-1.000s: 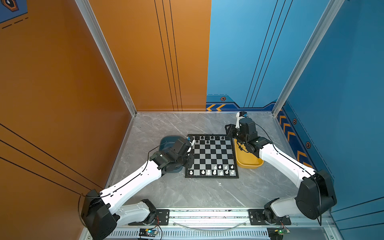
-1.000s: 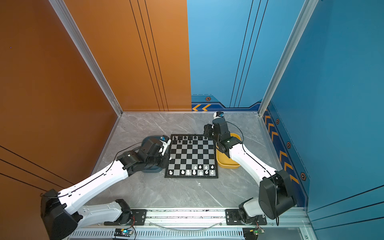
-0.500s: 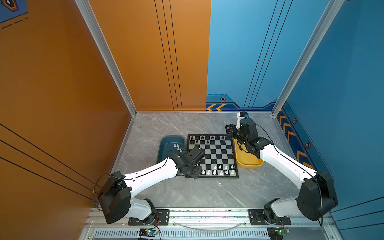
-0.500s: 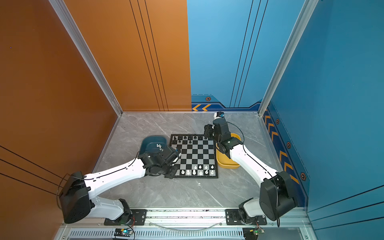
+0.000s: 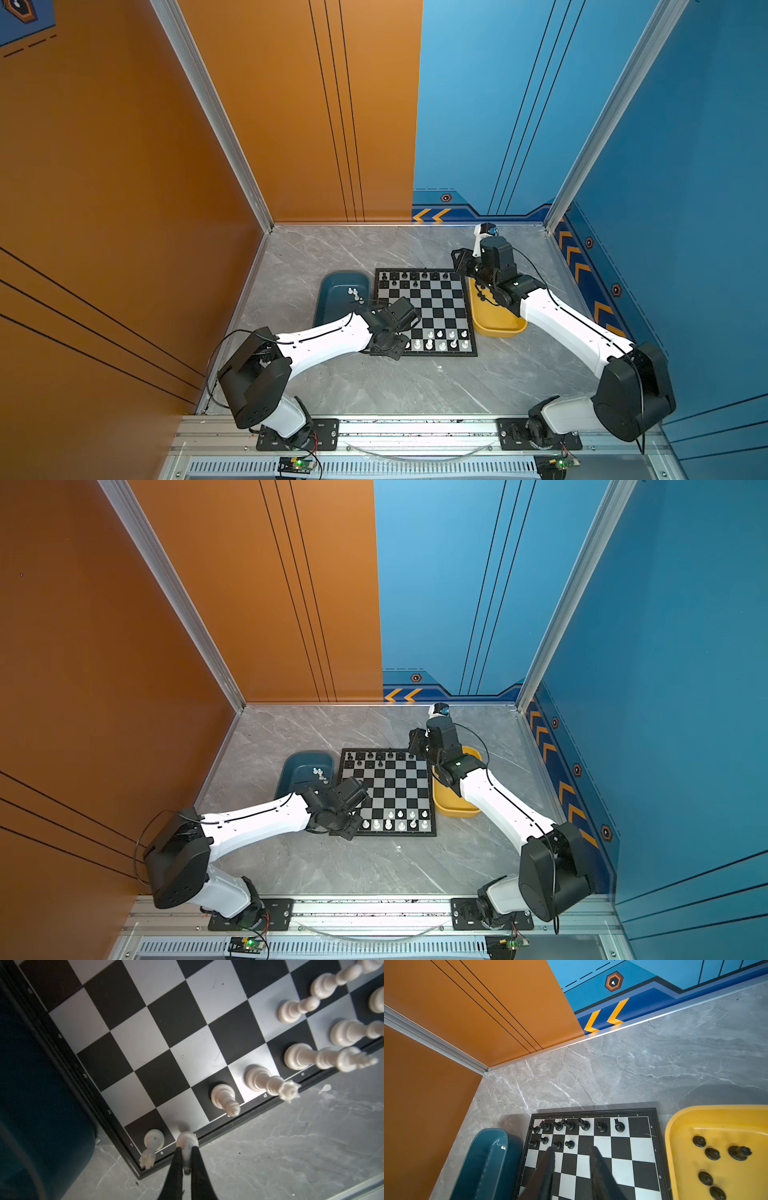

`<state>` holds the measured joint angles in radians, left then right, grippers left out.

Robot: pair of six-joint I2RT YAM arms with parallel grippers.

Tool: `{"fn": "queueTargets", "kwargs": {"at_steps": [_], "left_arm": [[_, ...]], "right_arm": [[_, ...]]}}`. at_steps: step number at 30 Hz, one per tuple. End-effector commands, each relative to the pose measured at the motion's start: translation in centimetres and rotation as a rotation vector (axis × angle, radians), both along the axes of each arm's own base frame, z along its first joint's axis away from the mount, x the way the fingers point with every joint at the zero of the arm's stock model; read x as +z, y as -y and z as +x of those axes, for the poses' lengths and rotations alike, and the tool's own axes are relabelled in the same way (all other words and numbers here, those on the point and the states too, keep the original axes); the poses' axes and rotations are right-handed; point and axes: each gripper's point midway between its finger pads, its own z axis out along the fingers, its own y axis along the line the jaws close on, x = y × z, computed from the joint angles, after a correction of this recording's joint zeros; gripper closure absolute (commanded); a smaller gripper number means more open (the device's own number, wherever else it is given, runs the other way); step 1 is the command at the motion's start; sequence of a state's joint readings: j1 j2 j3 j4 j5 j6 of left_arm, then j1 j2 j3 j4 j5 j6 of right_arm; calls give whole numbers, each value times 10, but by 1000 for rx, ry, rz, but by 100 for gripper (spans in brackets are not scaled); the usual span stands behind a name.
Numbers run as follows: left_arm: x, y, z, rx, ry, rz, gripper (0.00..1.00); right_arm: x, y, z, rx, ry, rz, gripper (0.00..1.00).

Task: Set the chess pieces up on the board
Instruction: 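Carry the white piece with the left gripper to the square beside the corner pawn, then lower the white piece onto the near-rank square and open the left gripper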

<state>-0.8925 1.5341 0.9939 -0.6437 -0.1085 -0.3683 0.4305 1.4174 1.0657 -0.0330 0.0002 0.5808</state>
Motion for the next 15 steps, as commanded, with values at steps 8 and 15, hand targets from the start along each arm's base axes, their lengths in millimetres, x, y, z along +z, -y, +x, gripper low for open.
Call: {"fn": "queueTargets", "kwargs": {"at_steps": [8, 15], "left_arm": [[-1, 9, 6, 12, 11, -1, 100], [-5, 10, 8, 18, 13, 4, 100]], "right_arm": [[-5, 0, 1, 12, -5, -1, 69], [-4, -1, 2, 13, -5, 0, 69]]}}
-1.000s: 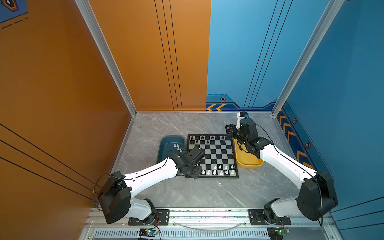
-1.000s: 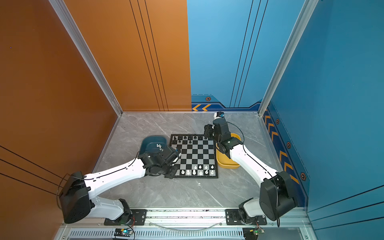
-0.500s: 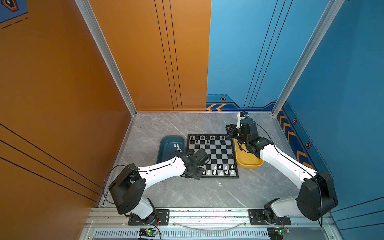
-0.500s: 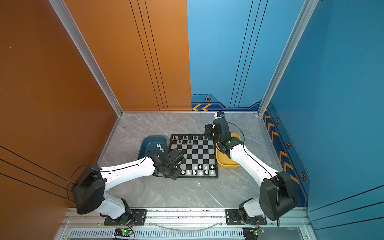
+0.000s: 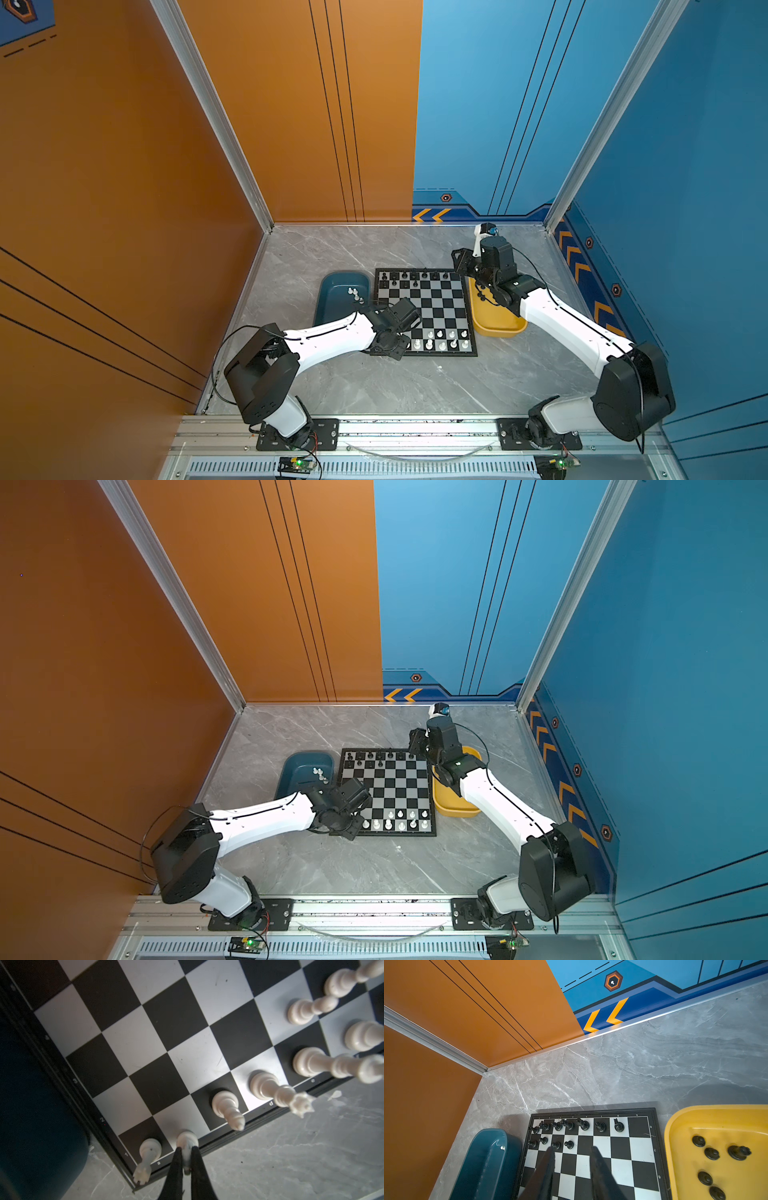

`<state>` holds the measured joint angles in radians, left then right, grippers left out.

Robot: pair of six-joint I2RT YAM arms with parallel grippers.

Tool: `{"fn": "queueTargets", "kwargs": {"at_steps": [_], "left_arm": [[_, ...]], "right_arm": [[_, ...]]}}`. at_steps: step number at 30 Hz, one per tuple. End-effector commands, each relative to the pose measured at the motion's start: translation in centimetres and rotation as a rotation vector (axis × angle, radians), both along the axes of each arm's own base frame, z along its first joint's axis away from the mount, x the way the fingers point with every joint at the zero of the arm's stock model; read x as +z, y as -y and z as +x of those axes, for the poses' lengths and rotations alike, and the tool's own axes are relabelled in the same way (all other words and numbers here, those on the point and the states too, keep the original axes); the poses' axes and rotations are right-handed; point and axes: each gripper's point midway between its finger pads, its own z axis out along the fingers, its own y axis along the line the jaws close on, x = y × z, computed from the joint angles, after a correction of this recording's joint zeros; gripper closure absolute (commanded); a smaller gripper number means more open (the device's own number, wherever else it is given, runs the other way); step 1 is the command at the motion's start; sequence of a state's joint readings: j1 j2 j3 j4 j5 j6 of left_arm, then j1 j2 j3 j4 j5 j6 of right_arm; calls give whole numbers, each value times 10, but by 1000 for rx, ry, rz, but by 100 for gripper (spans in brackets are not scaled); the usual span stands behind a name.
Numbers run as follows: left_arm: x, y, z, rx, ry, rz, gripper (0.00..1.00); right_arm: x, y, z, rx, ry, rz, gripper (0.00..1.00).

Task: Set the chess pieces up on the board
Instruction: 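Lower the white piece onto the near-rank square and open the left gripper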

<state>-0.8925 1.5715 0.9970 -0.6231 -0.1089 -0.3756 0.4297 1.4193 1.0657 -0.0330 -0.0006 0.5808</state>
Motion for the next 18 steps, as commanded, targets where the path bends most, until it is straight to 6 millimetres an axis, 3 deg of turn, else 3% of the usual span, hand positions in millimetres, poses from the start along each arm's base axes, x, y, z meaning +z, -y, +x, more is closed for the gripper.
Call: {"fn": "queueTargets", "kwargs": {"at_steps": [1, 18], "left_arm": [[4, 7, 5, 11, 24, -4, 100], [1, 6, 14, 38, 49, 4, 100]], "right_arm": [[-4, -1, 1, 13, -4, -1, 69], [-6, -1, 2, 11, -8, -2, 69]]}}
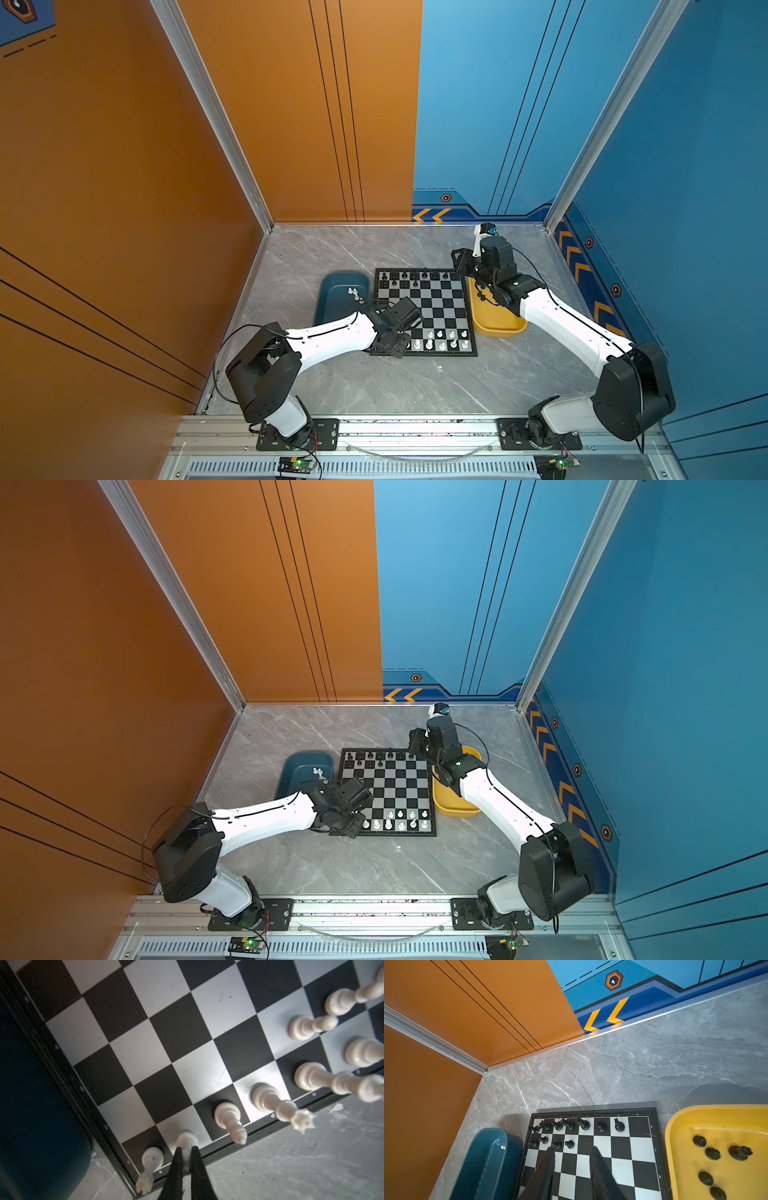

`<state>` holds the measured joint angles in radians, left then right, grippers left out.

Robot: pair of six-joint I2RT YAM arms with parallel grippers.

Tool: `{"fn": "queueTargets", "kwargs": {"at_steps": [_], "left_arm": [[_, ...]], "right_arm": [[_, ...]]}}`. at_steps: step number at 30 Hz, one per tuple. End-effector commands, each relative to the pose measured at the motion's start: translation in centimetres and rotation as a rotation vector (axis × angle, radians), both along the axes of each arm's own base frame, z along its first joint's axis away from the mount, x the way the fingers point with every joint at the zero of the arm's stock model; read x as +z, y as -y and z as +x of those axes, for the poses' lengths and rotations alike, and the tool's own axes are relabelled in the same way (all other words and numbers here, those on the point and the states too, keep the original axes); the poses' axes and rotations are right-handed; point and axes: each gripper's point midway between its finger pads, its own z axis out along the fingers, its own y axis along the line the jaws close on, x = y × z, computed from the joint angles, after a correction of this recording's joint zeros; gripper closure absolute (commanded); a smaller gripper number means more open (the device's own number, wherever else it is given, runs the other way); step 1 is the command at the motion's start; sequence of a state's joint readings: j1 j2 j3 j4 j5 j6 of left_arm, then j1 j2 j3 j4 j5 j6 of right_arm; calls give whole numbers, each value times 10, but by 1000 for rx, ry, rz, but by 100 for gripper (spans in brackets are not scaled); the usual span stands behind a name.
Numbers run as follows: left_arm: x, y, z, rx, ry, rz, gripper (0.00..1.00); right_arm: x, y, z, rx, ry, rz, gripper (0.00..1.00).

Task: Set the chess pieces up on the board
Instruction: 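Lower the white piece onto the near-rank square and open the left gripper, then raise left gripper over teal tray while right moves over yellow tray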

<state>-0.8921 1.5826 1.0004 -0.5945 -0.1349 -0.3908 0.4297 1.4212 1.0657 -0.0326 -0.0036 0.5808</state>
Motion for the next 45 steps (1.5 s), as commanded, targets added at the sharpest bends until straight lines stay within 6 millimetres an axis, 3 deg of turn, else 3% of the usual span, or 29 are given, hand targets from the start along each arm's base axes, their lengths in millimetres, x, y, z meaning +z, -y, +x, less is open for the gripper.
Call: {"fn": "queueTargets", "kwargs": {"at_steps": [1, 6, 35, 43, 45], "left_arm": [[0, 3, 6, 14, 14, 8, 100], [-3, 5, 4, 10, -2, 7, 100], [-4, 6, -1, 9, -21, -5, 78], [10, 6, 0, 0, 4, -25, 73], [28, 12, 8, -4, 37, -46, 71]], "right_arm": [[-6, 0, 2, 9, -7, -3, 69], [-5, 0, 2, 8, -6, -2, 69], [-3, -1, 1, 12, -3, 3, 69], [-2, -1, 0, 13, -1, 4, 69], [-2, 0, 0, 13, -1, 3, 69]]}}
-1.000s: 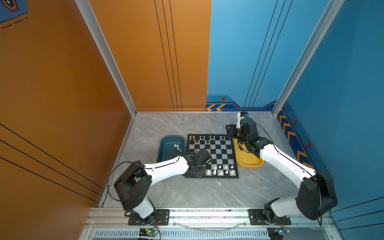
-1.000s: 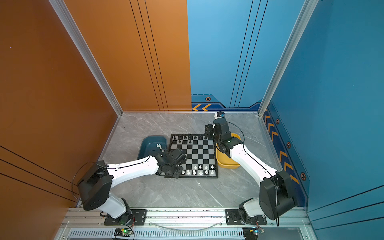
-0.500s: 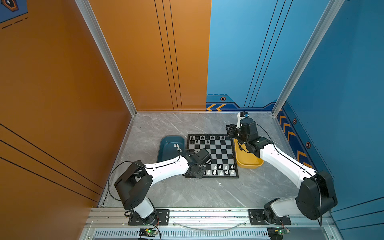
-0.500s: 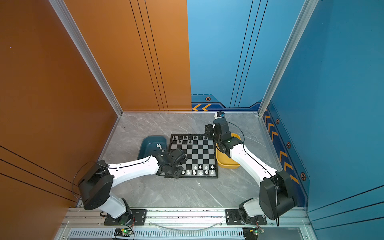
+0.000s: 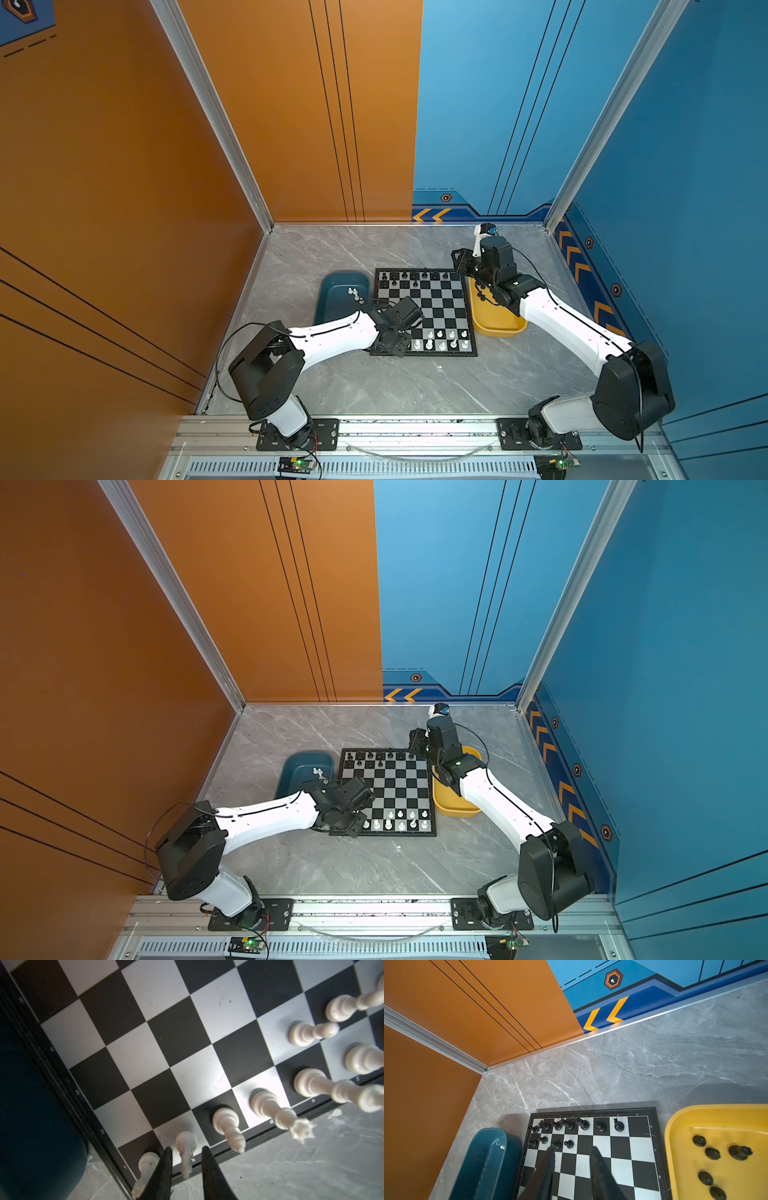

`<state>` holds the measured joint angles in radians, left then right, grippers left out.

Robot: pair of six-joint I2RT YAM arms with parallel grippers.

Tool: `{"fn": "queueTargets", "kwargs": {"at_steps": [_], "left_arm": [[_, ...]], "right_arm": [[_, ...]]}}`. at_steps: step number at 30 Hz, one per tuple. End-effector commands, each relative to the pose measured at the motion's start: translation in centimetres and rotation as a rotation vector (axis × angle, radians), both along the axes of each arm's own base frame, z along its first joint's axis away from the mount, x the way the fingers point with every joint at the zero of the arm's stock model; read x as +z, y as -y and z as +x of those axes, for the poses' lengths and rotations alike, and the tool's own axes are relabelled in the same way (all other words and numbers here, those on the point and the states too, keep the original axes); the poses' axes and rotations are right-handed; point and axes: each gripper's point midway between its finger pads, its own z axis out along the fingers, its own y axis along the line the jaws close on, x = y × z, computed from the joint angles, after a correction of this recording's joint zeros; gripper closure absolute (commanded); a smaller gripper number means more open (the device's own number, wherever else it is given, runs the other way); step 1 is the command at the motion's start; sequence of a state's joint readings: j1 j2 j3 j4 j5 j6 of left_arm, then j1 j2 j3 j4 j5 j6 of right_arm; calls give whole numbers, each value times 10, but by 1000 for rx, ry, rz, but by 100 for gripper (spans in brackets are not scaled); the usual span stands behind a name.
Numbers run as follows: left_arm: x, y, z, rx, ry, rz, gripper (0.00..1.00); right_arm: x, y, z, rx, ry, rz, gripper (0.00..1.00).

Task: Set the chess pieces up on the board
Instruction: 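Raise left gripper over teal tray while right moves over yellow tray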

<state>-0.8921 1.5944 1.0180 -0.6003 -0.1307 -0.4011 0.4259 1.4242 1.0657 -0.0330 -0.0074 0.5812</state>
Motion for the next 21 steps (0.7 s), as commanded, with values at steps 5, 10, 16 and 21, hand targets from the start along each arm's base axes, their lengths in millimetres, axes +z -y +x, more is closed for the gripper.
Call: {"fn": "queueTargets", "kwargs": {"at_steps": [5, 10, 16, 21], "left_arm": [[59, 11, 13, -32, 105, -62, 69], [108, 9, 30, -34, 238, -114, 66], [200, 1, 64, -4, 502, -203, 65], [277, -7, 89, 46, 757, -382, 56]], "right_arm": [[2, 0, -1, 10, 6, 2, 69], [1, 6, -3, -3, 2, -30, 69], [-5, 39, -5, -43, -59, -157, 67], [-18, 85, -3, -123, -158, -313, 66]]}}
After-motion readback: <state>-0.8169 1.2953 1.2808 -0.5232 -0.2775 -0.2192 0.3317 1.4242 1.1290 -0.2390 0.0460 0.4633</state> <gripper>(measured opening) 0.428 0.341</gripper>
